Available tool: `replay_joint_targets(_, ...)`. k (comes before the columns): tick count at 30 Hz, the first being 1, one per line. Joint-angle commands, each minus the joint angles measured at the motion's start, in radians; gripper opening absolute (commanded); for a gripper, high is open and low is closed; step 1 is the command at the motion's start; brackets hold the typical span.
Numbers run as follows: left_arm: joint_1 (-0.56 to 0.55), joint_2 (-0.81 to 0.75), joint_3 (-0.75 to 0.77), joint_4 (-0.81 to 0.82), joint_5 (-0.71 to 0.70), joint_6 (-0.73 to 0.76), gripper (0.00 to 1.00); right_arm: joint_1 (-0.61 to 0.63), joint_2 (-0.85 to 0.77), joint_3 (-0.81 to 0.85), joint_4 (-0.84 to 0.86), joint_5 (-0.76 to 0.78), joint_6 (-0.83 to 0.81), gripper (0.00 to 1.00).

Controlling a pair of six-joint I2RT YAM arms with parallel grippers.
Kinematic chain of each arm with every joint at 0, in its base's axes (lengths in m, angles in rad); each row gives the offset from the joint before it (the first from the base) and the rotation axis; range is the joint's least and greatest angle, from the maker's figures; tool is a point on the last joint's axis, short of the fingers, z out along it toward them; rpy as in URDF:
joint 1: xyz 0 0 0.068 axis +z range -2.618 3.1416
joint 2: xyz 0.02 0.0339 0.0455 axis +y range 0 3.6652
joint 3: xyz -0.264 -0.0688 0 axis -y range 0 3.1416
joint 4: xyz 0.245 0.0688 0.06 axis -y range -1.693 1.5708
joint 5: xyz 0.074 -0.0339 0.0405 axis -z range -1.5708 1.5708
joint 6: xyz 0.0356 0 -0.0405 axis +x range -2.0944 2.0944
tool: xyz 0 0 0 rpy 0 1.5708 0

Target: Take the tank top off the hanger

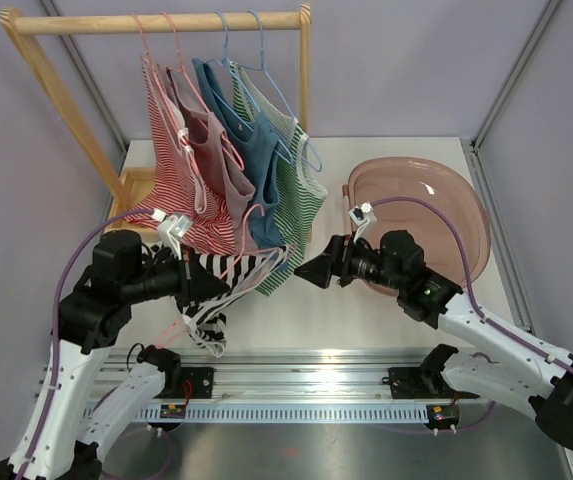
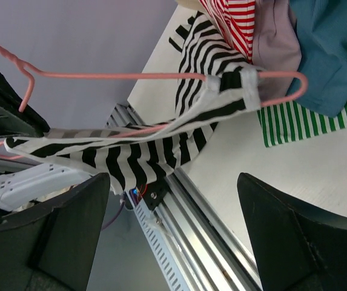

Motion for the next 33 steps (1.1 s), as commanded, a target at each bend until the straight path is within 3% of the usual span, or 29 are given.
replay_joint_targets(1, -0.017, 0.017, -0.018, 0.202, 0.14, -0.065, 0.0, 0.074, 0.046, 0.022, 0.142, 0.27, -0.006, 0.94)
replay_joint_targets(6, -0.047, -0.004, -0.038, 0.337, 0.204, -0.155, 0.0, 0.129, 0.166, 0.079, 0.155, 0.324, -0.067, 0.88)
replay_joint_targets(13, -0.054, 0.004, -0.036, 0.301, 0.178, -0.142, 0.0, 0.14, 0.191, 0.103, 0.163, 0.403, -0.108, 0.78)
replay_joint_targets(17, -0.055, 0.008, -0.06, 0.305, 0.163, -0.142, 0.0, 0.14, 0.188, 0.114, 0.165, 0.386, -0.116, 0.79)
replay_joint_targets(21, -0.057, 0.017, -0.077, 0.308, 0.137, -0.143, 0.0, 0.14, 0.169, 0.099, 0.168, 0.384, -0.118, 0.88)
replay_joint_targets(24, -0.06, 0.019, -0.087, 0.325, 0.149, -0.154, 0.0, 0.142, 0.169, 0.094, 0.162, 0.429, -0.115, 0.88)
replay_joint_targets(27, -0.066, 0.019, -0.085, 0.339, 0.154, -0.162, 0.0, 0.14, 0.189, 0.113, 0.126, 0.496, -0.119, 0.77)
replay_joint_targets(31, -0.069, 0.02, -0.074, 0.331, 0.145, -0.157, 0.0, 0.14, 0.205, 0.136, 0.09, 0.533, -0.138, 0.43)
replay_joint_targets(33, -0.069, 0.024, -0.07, 0.313, 0.129, -0.146, 0.0, 0.14, 0.2, 0.136, 0.08, 0.535, -0.147, 0.36)
